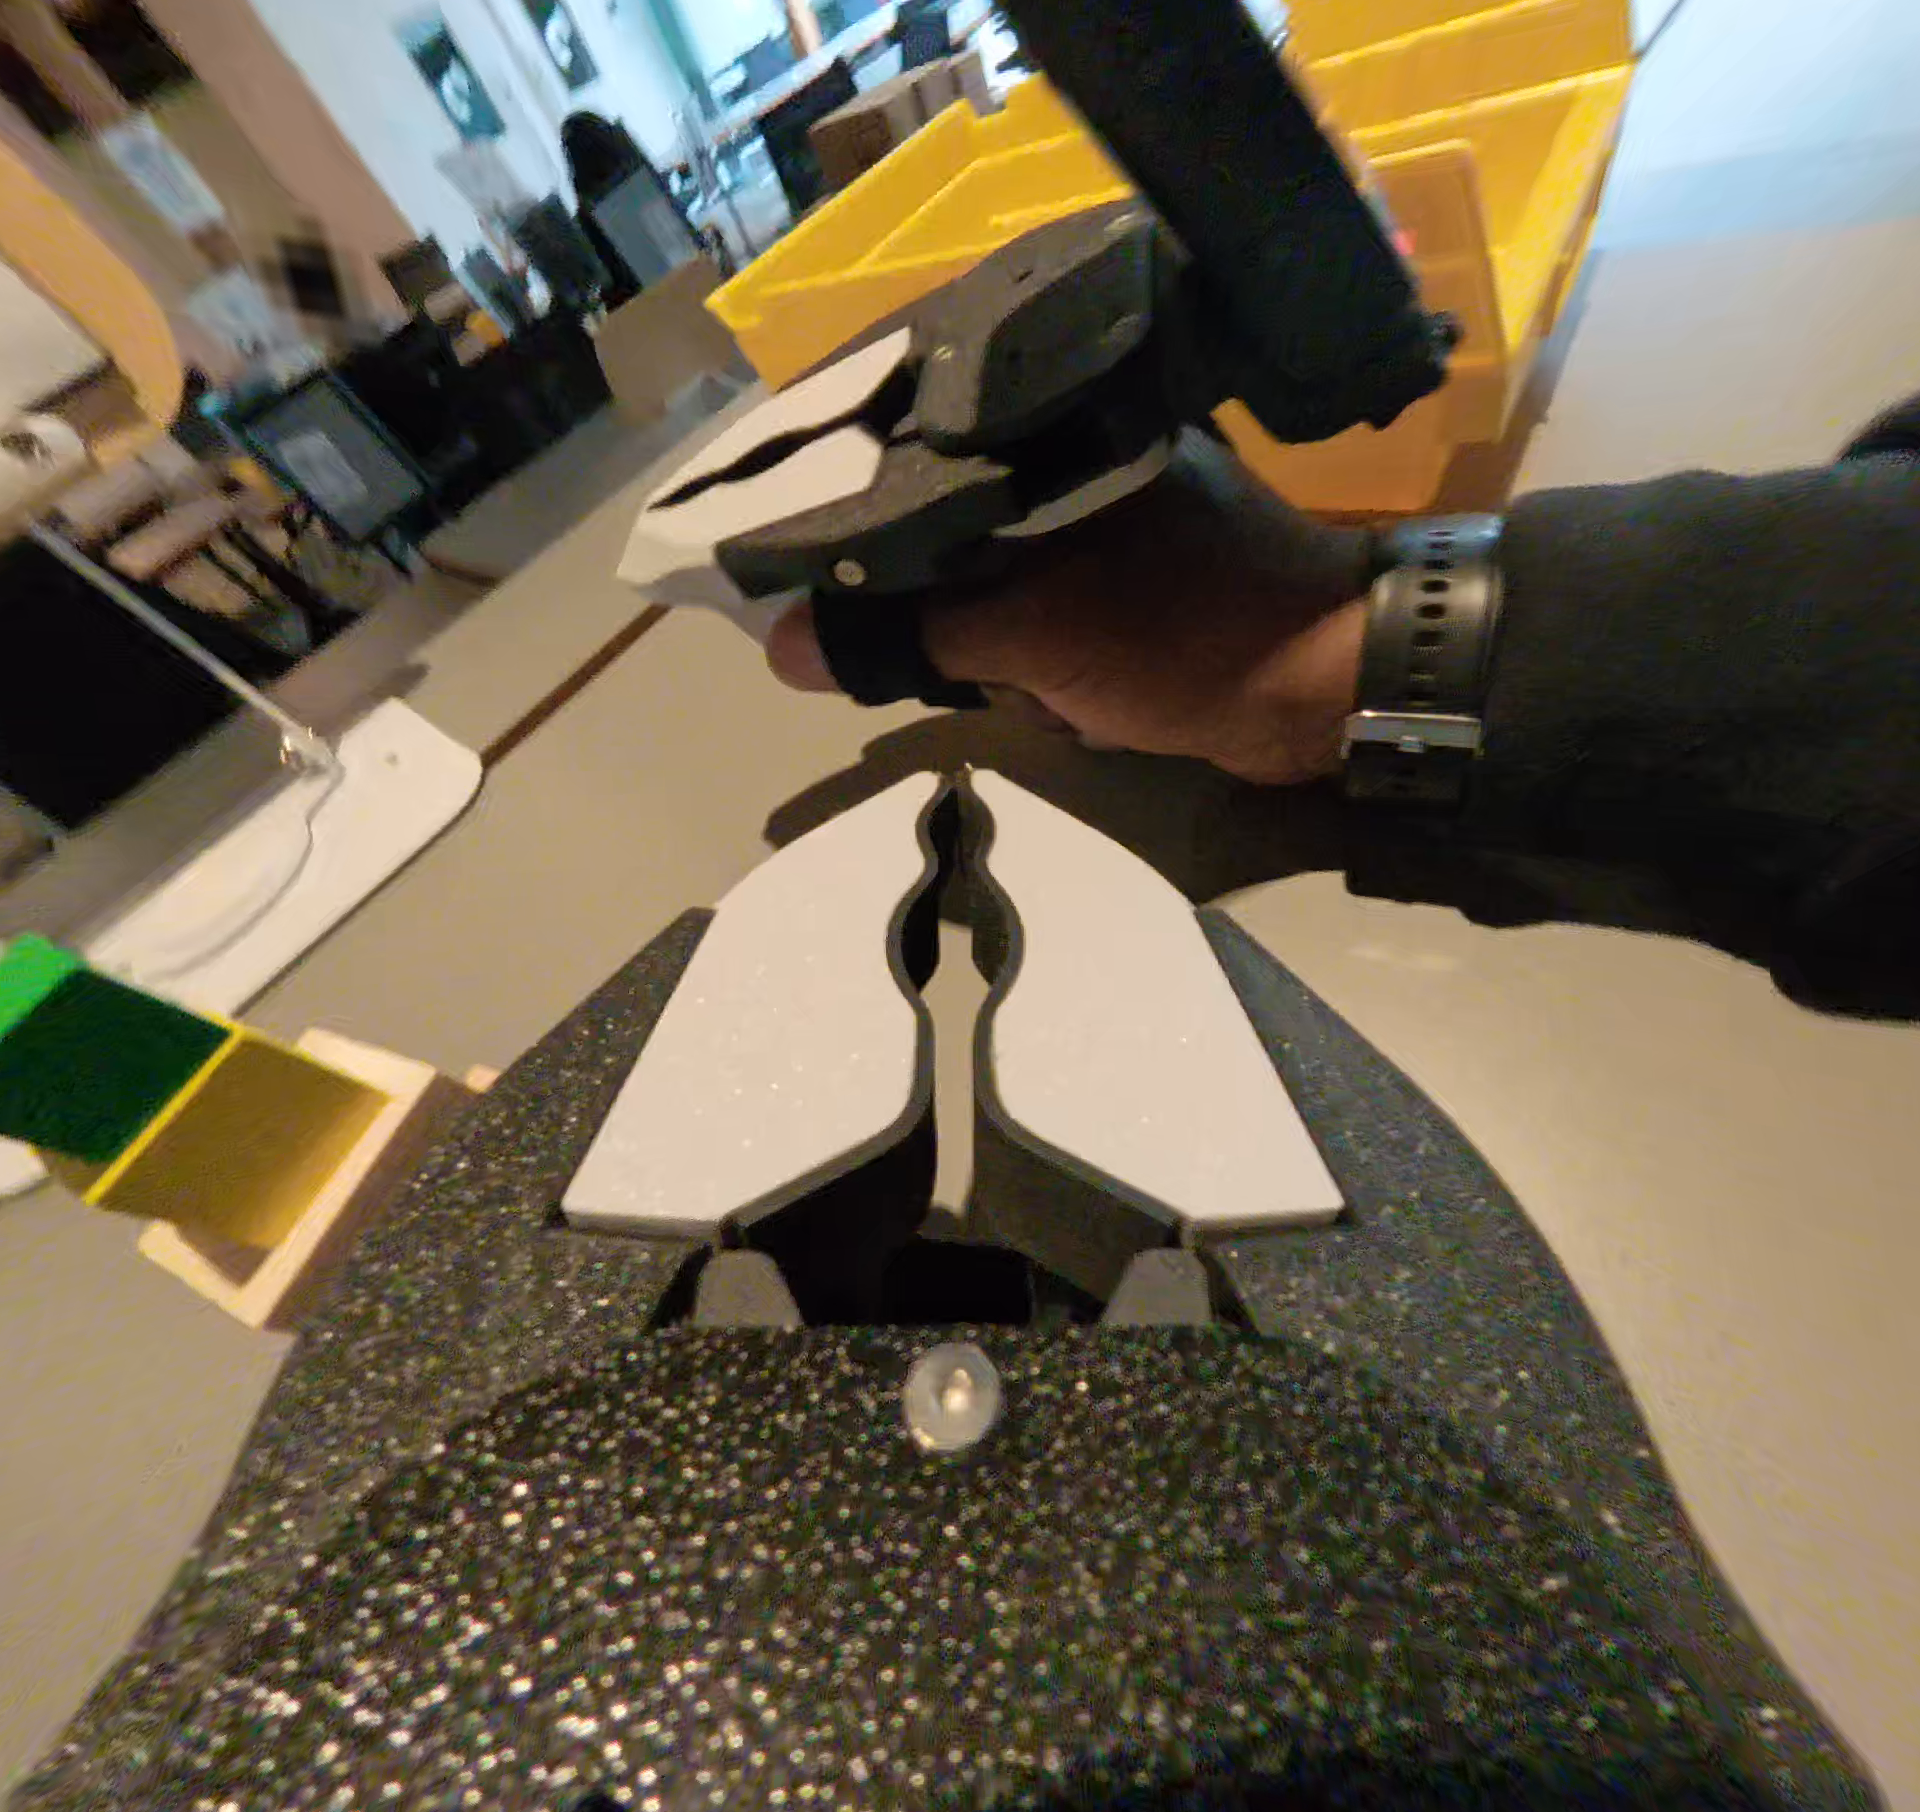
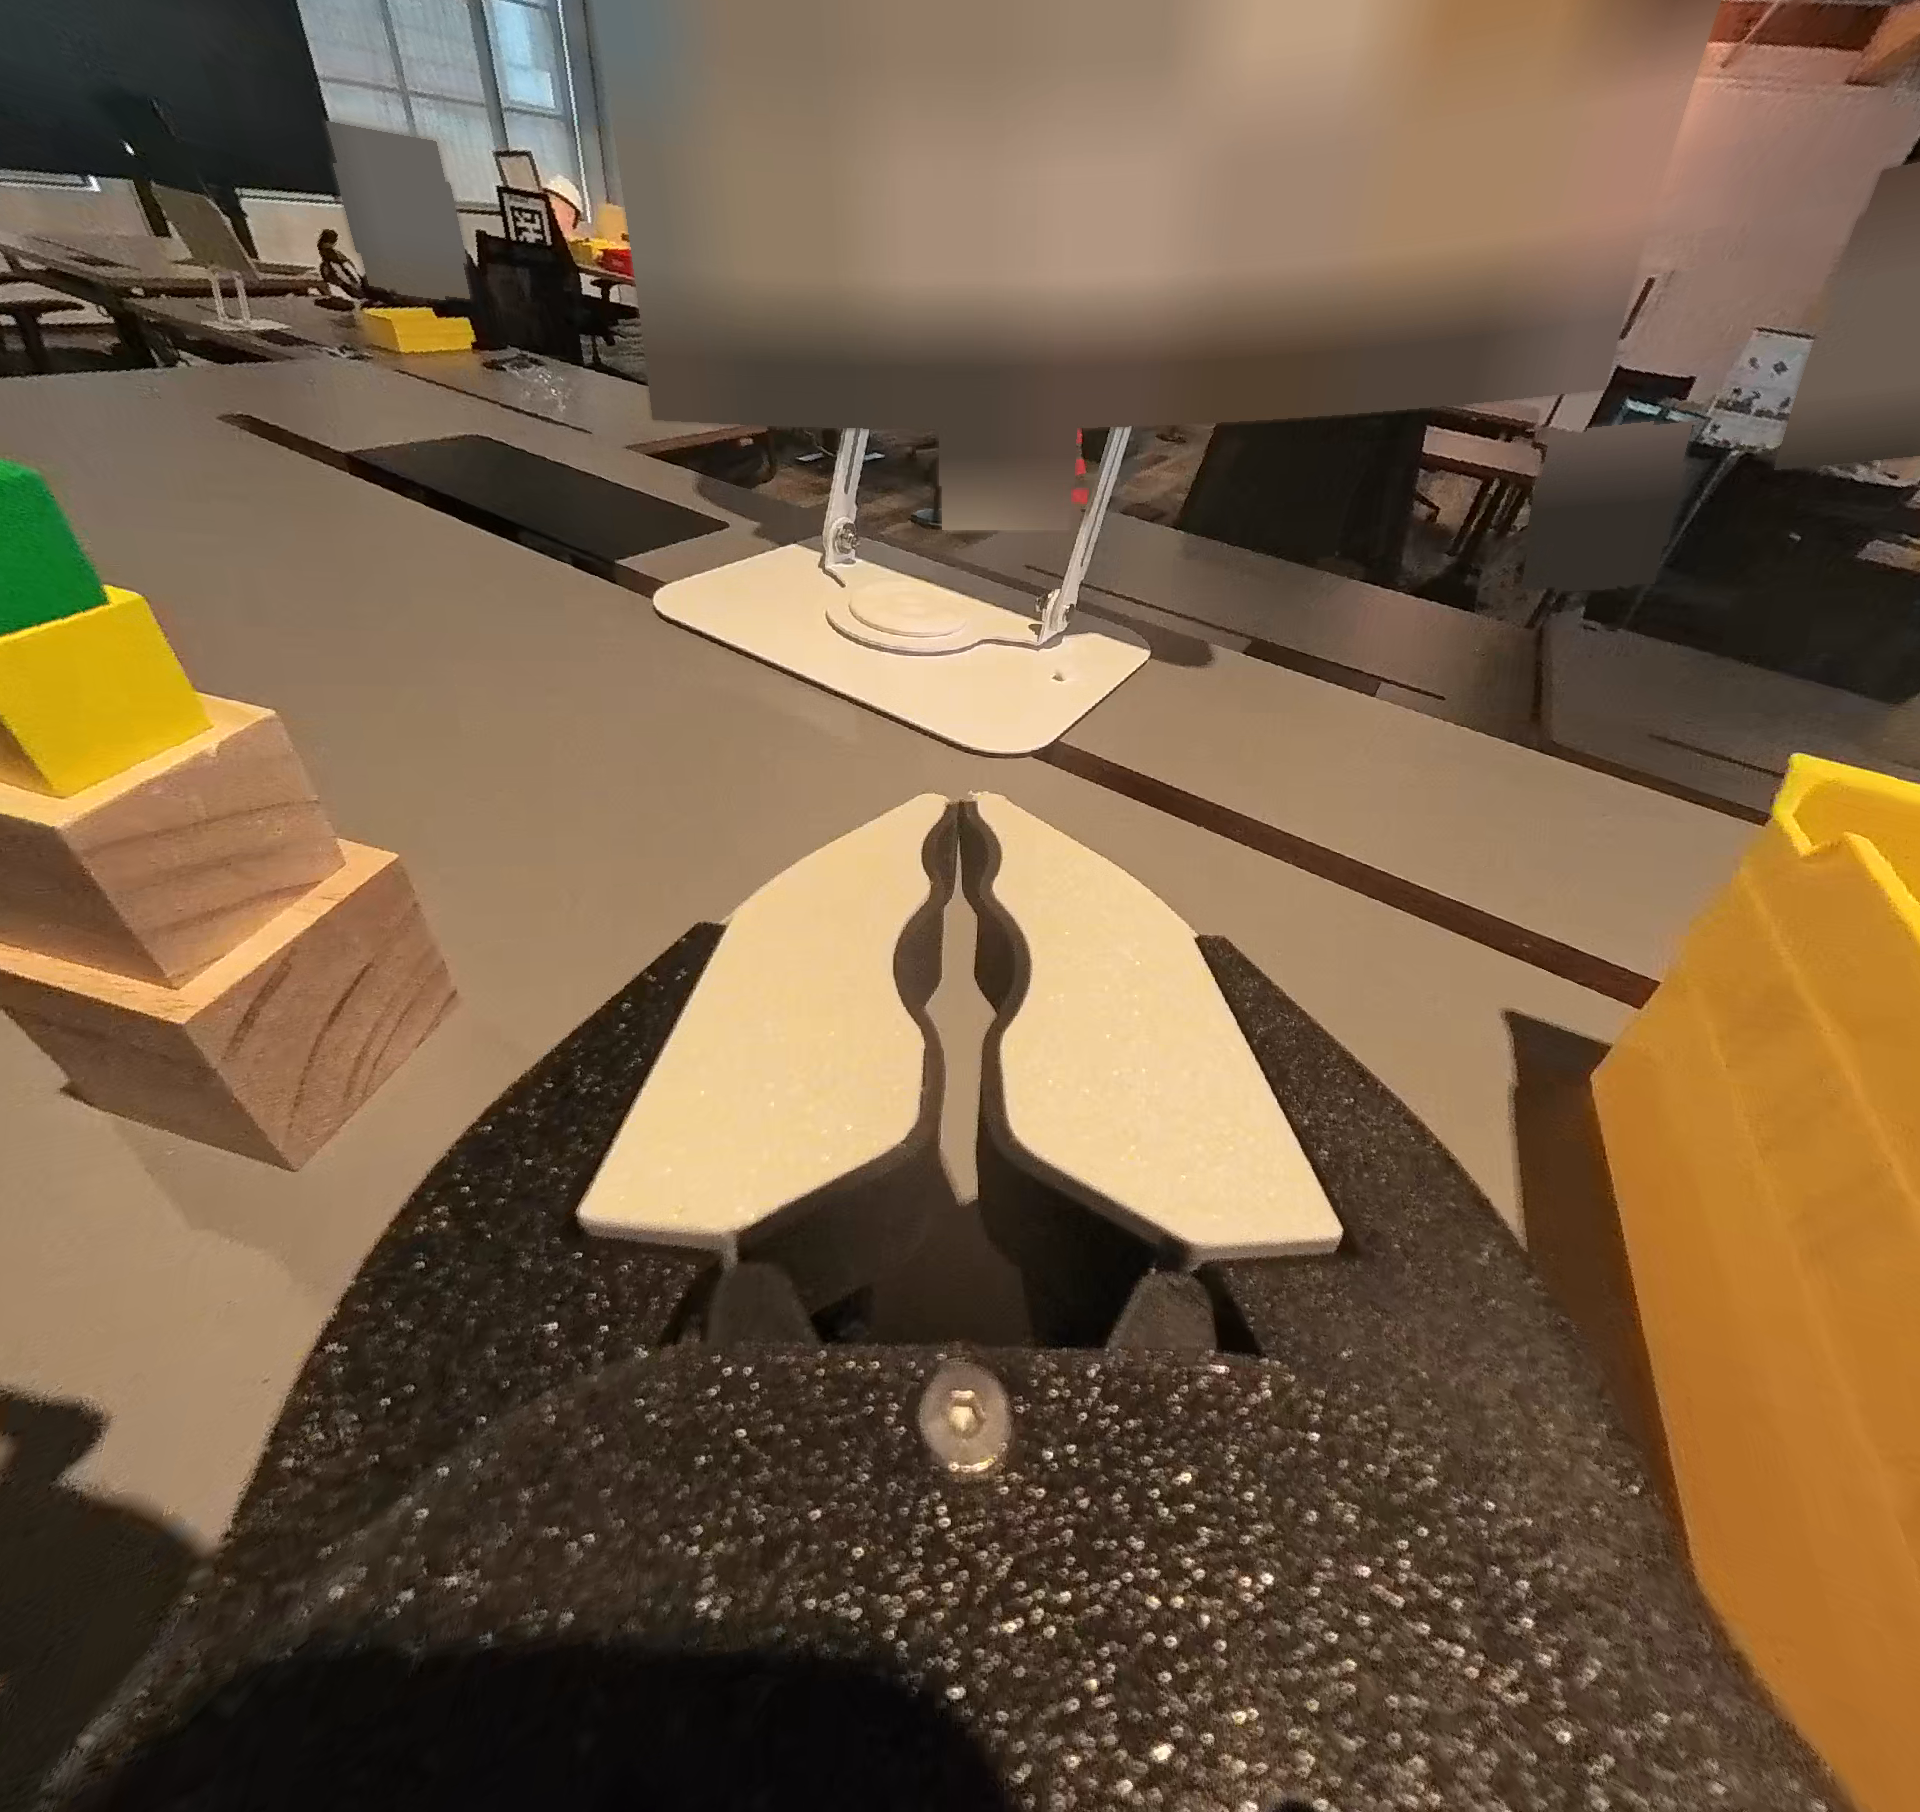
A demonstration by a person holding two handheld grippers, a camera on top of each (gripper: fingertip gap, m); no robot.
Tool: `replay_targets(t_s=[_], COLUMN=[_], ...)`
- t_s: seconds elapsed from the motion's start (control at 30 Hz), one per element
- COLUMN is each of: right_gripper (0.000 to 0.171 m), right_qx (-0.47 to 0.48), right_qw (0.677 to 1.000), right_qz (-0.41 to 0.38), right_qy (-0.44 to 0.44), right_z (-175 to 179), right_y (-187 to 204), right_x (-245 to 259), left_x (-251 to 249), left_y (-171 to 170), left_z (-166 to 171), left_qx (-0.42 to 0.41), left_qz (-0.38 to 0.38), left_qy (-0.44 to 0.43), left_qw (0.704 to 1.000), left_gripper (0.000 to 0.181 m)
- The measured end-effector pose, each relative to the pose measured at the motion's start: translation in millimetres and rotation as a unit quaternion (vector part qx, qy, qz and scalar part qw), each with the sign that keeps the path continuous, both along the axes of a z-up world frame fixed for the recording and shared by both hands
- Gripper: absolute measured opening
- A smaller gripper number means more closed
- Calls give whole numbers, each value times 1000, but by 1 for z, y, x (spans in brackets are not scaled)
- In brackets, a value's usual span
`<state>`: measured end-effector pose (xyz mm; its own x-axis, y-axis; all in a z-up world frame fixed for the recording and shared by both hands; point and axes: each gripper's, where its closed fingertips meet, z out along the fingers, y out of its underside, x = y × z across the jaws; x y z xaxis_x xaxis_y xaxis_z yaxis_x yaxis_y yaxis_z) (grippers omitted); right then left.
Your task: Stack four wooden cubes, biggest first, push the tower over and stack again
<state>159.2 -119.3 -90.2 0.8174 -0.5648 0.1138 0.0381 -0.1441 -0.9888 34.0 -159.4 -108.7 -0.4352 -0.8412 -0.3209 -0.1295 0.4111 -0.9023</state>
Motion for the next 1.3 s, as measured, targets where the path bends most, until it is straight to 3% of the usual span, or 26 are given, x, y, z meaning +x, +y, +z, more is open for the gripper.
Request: replay_targets(t_s=[0.27, 0.33, 0.57, 0.83, 0.97, 1.03, 1.07, 1.2, 1.3], right_gripper=[0, 0, 0, 0, 0, 0, 0, 0, 0], right_qx=[-10, -11, -4, -16, -20, -24, -24, -17, -16], right_qw=[1000, 1000, 1000, 1000, 999, 999, 999, 1000, 1000], right_qz=[-1, -1, -2, -2, -4, -5, -5, -1, -1], right_qy=[-7, -9, -14, -21, -26, -25, -26, -25, -21], right_z=[-1, -1, 1, 0, 0, -1, -1, 0, 0], right_y=[2, 2, 1, 3, 3, 4, 4, 3, 3], right_x=[-1, -1, -2, -3, -4, -3, -4, -4, -4], left_x=[24, 30, 0, -46, -44, -26, -17, 5, 3], left_y=[27, 45, 157, 268, 370, 429, 454, 488, 491], left_z=[-16, -19, -19, -10, -5, -14, -25, -36, -25], left_qx=[2, 7, -95, -146, -88, -74, -72, -150, -114], left_qz=[108, 165, 322, 384, 429, 444, 451, 446, 465], left_qy=[33, 44, 82, 51, 8, 17, 53, 97, 54], left_qw=[994, 985, 938, 910, 899, 893, 888, 877, 877], left_gripper=[0, 0, 0, 0, 0, 21, 22, 24, 22])
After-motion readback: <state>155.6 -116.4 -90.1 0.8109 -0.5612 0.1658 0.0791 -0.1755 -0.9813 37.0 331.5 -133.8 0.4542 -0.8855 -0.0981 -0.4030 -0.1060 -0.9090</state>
